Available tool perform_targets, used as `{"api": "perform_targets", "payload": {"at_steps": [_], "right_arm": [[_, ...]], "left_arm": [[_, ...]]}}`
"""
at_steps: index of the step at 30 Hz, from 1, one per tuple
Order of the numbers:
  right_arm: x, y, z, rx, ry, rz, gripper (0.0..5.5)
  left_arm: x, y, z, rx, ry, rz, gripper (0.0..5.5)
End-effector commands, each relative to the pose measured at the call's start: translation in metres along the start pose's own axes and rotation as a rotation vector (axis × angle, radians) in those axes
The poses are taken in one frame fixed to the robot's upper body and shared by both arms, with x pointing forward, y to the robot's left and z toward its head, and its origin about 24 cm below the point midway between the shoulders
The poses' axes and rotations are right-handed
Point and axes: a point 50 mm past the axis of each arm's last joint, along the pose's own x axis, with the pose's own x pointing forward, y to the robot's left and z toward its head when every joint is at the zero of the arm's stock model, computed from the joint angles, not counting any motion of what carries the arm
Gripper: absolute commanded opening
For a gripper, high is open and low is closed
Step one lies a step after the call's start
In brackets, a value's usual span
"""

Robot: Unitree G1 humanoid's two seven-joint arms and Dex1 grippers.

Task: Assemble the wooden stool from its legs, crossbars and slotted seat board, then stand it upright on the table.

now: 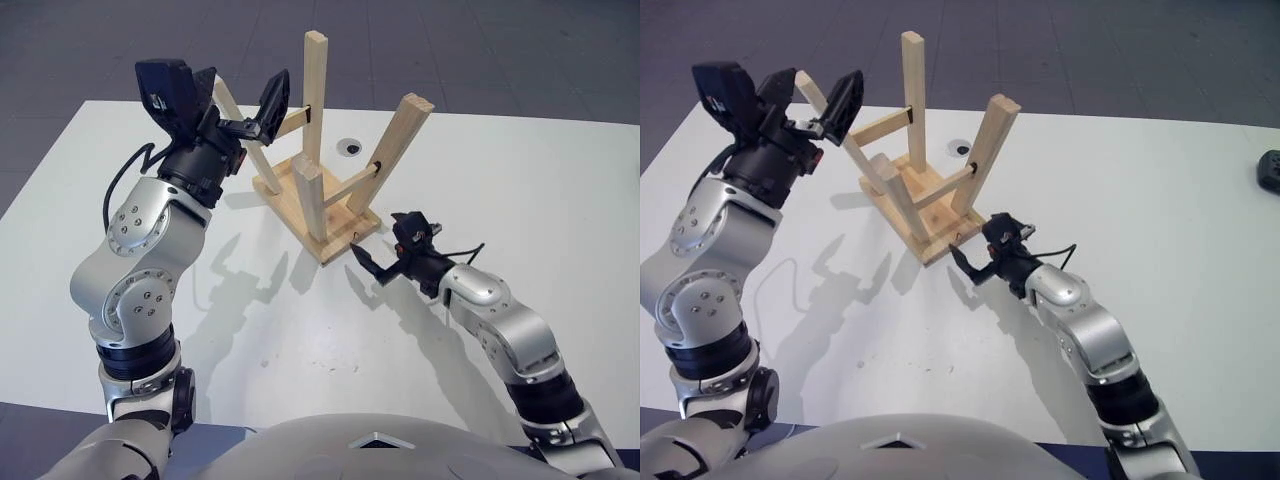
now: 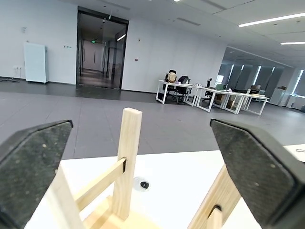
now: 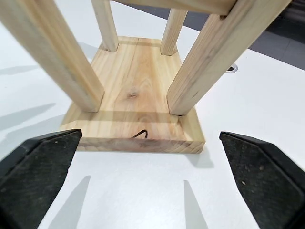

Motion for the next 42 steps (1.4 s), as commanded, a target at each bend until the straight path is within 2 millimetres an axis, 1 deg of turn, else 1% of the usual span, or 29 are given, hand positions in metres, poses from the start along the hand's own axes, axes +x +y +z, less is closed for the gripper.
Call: {"api": "perform_targets", "payload": {"at_steps": [1,4,7,9,10,12,13,15,16,17,18,19,20,23,27,29,30,32,33,35,37,38,40,42], "right_arm": [[-0.019,0.002,-0.001,0.059,-0.018,-0.028,5.40],[-0.025,-0.002,-0.007,0.077,0.003,-0.073,5.40],[-0.028,-0.008,-0.006,0.085,-0.004,-0.096,5.40],[-0.028,-0.010,-0.004,0.085,-0.013,-0.106,5.40],[-0.028,-0.010,-0.003,0.089,-0.017,-0.105,5.40],[-0.027,-0.008,-0.003,0.094,-0.020,-0.097,5.40],[-0.027,-0.007,-0.004,0.098,-0.016,-0.093,5.40],[-0.028,-0.006,-0.007,0.100,-0.005,-0.096,5.40],[-0.029,-0.005,-0.009,0.103,0.002,-0.101,5.40],[-0.030,-0.005,-0.010,0.103,0.008,-0.108,5.40],[-0.031,-0.005,-0.011,0.104,0.014,-0.114,5.40],[-0.031,-0.005,-0.012,0.101,0.018,-0.112,5.40],[-0.031,-0.006,-0.012,0.100,0.019,-0.116,5.40],[-0.032,-0.009,-0.012,0.107,0.017,-0.133,5.40],[-0.031,-0.005,-0.011,0.114,0.009,-0.125,5.40],[-0.029,-0.002,-0.008,0.114,-0.015,-0.104,5.40],[-0.029,0.000,-0.005,0.114,-0.036,-0.082,5.40],[-0.027,0.003,0.003,0.113,-0.105,-0.009,5.40],[-0.027,0.004,0.006,0.111,-0.129,0.022,5.40],[-0.024,0.005,0.014,0.090,-0.179,0.089,5.40],[-0.023,0.003,0.026,0.104,-0.235,0.150,5.40],[-0.024,0.002,0.034,0.131,-0.274,0.183,5.40],[-0.024,-0.002,0.044,0.173,-0.331,0.210,5.40],[-0.022,-0.007,0.052,0.268,-0.381,0.263,5.40]], "left_arm": [[0.016,-0.028,0.019,0.066,-0.076,-0.145,5.39],[0.023,-0.050,0.025,0.134,-0.119,-0.288,5.39],[0.024,-0.064,0.034,0.152,-0.184,-0.373,5.39],[0.025,-0.068,0.042,0.141,-0.226,-0.393,5.39],[0.026,-0.067,0.043,0.141,-0.233,-0.395,5.39],[0.028,-0.064,0.034,0.144,-0.205,-0.383,5.39],[0.028,-0.060,0.018,0.137,-0.136,-0.375,5.39],[0.020,-0.054,-0.028,0.143,0.079,-0.377,5.39],[0.011,-0.048,-0.057,0.143,0.220,-0.367,5.39],[0.001,-0.044,-0.077,0.153,0.306,-0.363,5.39],[-0.008,-0.041,-0.090,0.174,0.369,-0.360,5.39],[-0.015,-0.040,-0.096,0.172,0.400,-0.359,5.39],[-0.018,-0.041,-0.097,0.160,0.402,-0.362,5.39],[-0.019,-0.045,-0.092,0.112,0.367,-0.349,5.39],[-0.015,-0.053,-0.087,0.072,0.312,-0.323,5.39],[-0.008,-0.056,-0.075,0.025,0.234,-0.302,5.39],[-0.002,-0.057,-0.064,-0.008,0.176,-0.291,5.39],[0.012,-0.058,-0.034,-0.132,0.031,-0.285,5.39],[0.016,-0.058,-0.021,-0.183,-0.021,-0.291,5.39],[0.026,-0.056,0.014,-0.307,-0.151,-0.321,5.39],[0.032,-0.049,0.045,-0.413,-0.253,-0.345,5.39],[0.035,-0.042,0.057,-0.451,-0.288,-0.337,5.39],[0.037,-0.030,0.069,-0.478,-0.315,-0.312,5.39],[0.040,-0.017,0.067,-0.448,-0.292,-0.252,5.39]]}}
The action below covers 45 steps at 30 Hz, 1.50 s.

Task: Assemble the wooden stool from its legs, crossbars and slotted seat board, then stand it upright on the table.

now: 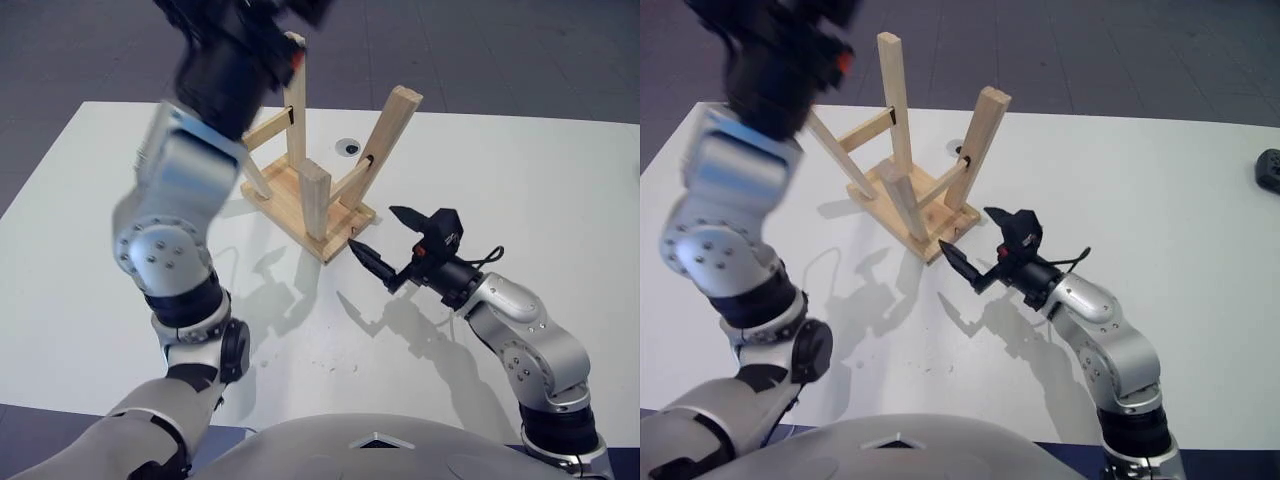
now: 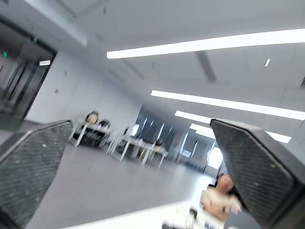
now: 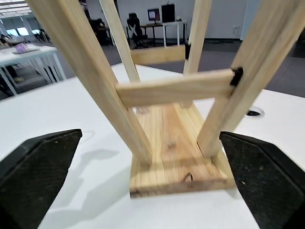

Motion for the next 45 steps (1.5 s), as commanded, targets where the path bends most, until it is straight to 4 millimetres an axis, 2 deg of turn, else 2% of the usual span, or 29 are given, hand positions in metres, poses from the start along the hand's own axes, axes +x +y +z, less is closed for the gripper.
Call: {"api": "perform_targets", "payload": {"at_steps": [1,2,5,9,16,22,27,37,41,45], "right_arm": [[0.008,-0.007,0.018,0.165,-0.100,0.086,5.40],[0.012,-0.009,0.019,0.214,-0.106,0.122,5.40],[0.028,-0.017,0.020,0.193,-0.051,0.184,5.40],[0.040,-0.013,0.031,0.244,-0.054,0.292,5.40],[0.047,0.014,0.063,0.212,-0.182,0.406,5.40],[0.053,0.038,0.057,0.085,-0.111,0.382,5.40],[0.066,0.031,0.052,-0.064,-0.061,0.185,4.61],[0.065,0.031,0.049,-0.094,-0.052,0.157,2.98],[0.055,0.018,0.052,-0.116,-0.055,0.123,2.39],[0.032,-0.007,0.055,-0.108,-0.049,0.087,1.77]], "left_arm": [[-0.002,0.024,0.008,0.036,0.023,0.113,5.39],[-0.004,0.027,0.006,0.042,0.034,0.137,5.39],[-0.007,0.031,-0.007,0.055,0.078,0.168,5.39],[-0.008,0.030,-0.013,0.054,0.090,0.166,5.39],[-0.015,0.034,-0.021,0.061,0.106,0.190,5.39],[-0.018,0.035,-0.028,0.048,0.120,0.201,5.39],[-0.020,0.036,-0.030,0.047,0.121,0.210,5.40],[-0.025,0.040,-0.033,0.071,0.129,0.236,5.40],[-0.026,0.039,-0.035,0.079,0.137,0.237,5.40],[-0.029,0.041,-0.036,0.090,0.150,0.246,5.40]]}}
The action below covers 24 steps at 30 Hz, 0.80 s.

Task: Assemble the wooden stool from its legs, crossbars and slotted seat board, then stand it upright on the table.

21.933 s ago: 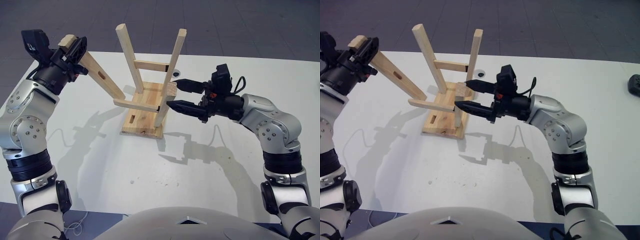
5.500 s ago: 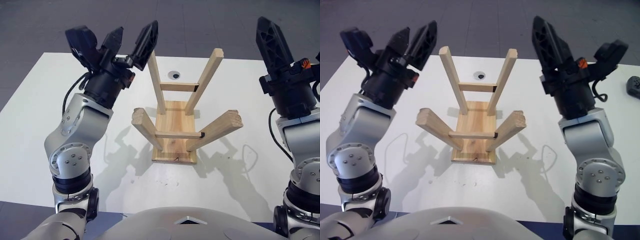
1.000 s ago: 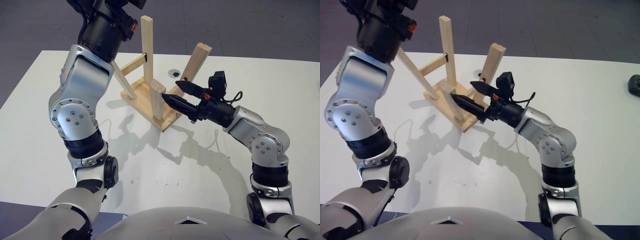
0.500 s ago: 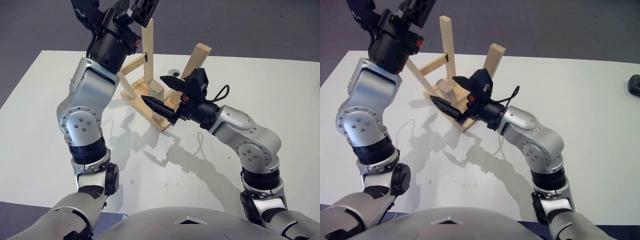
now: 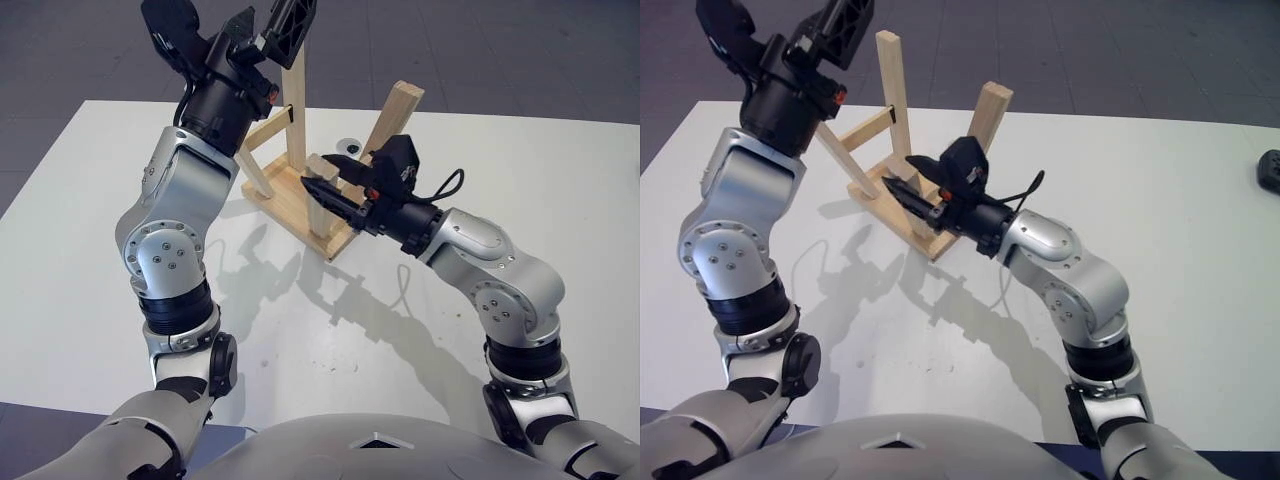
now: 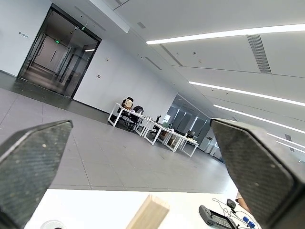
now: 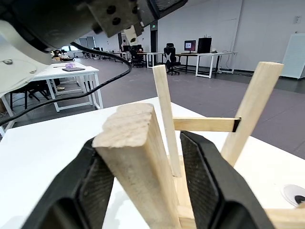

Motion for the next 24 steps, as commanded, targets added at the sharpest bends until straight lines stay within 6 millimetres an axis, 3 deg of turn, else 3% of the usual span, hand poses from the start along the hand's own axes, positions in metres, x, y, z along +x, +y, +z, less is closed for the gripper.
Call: {"api": "perform_targets", "payload": {"at_steps": [1,5,13,16,20,24], "right_arm": [[-0.029,-0.022,0.001,-0.003,0.019,-0.047,1.62],[-0.049,-0.031,-0.001,0.027,0.060,-0.003,1.28],[-0.087,-0.055,-0.004,0.058,0.187,0.095,1.22],[-0.099,-0.068,-0.001,0.043,0.248,0.117,1.21],[-0.106,-0.076,0.006,0.090,0.290,0.204,1.20],[-0.105,-0.084,0.011,0.115,0.303,0.254,1.20]], "left_arm": [[-0.003,0.003,-0.003,0.019,0.018,0.014,5.40],[-0.002,0.003,-0.007,0.024,0.038,0.010,5.40],[-0.006,-0.001,-0.006,0.057,0.065,-0.046,5.40],[-0.009,-0.007,0.008,0.090,0.078,-0.160,5.40],[-0.014,-0.008,0.041,0.082,0.053,-0.298,5.40],[-0.016,0.008,0.059,0.112,0.063,-0.281,5.40]]}}
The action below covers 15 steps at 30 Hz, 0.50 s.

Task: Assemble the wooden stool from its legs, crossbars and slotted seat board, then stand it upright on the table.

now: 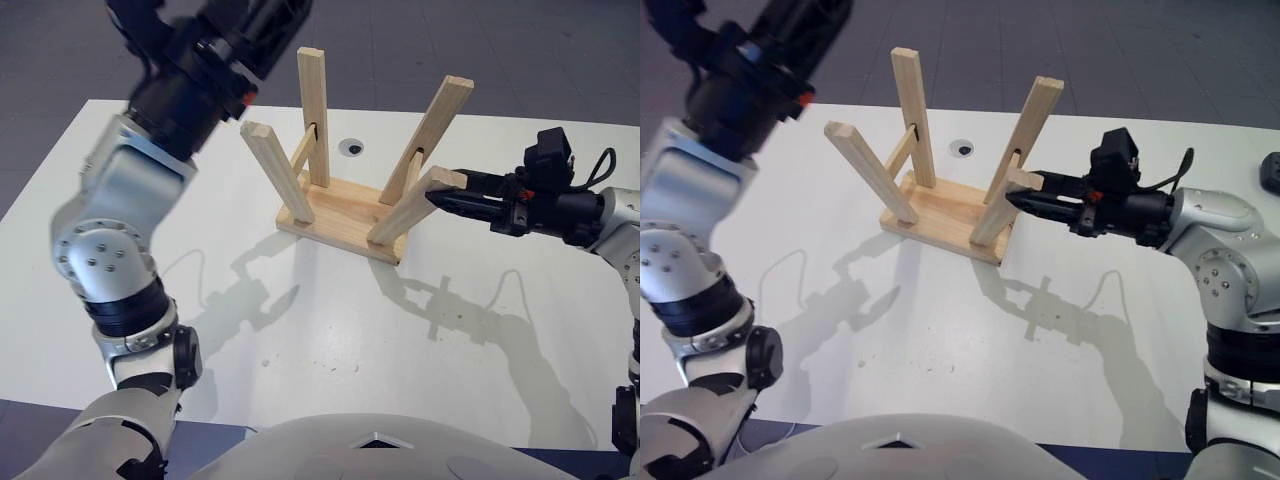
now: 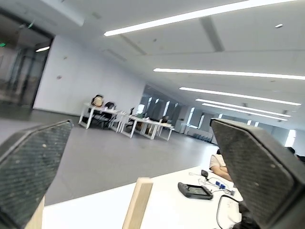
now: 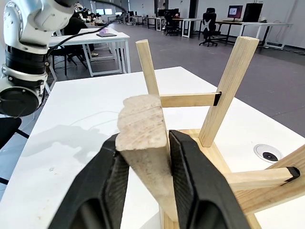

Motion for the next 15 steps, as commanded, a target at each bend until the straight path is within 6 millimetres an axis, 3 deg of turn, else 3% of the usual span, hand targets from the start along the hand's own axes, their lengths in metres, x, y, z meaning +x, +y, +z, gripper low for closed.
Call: {"api": "perform_targets", "payload": {"at_steps": [1,10,15], "right_arm": [[-0.005,-0.011,-0.014,0.140,0.082,0.025,1.20],[-0.015,-0.039,-0.002,0.033,0.128,0.004,1.20],[-0.014,-0.042,0.003,-0.062,0.159,0.028,1.18]], "left_arm": [[-0.008,0.018,0.013,0.026,0.040,0.023,5.40],[-0.049,0.060,0.025,0.011,0.242,0.003,5.40],[-0.067,0.070,-0.002,0.009,0.455,-0.025,5.40]]}}
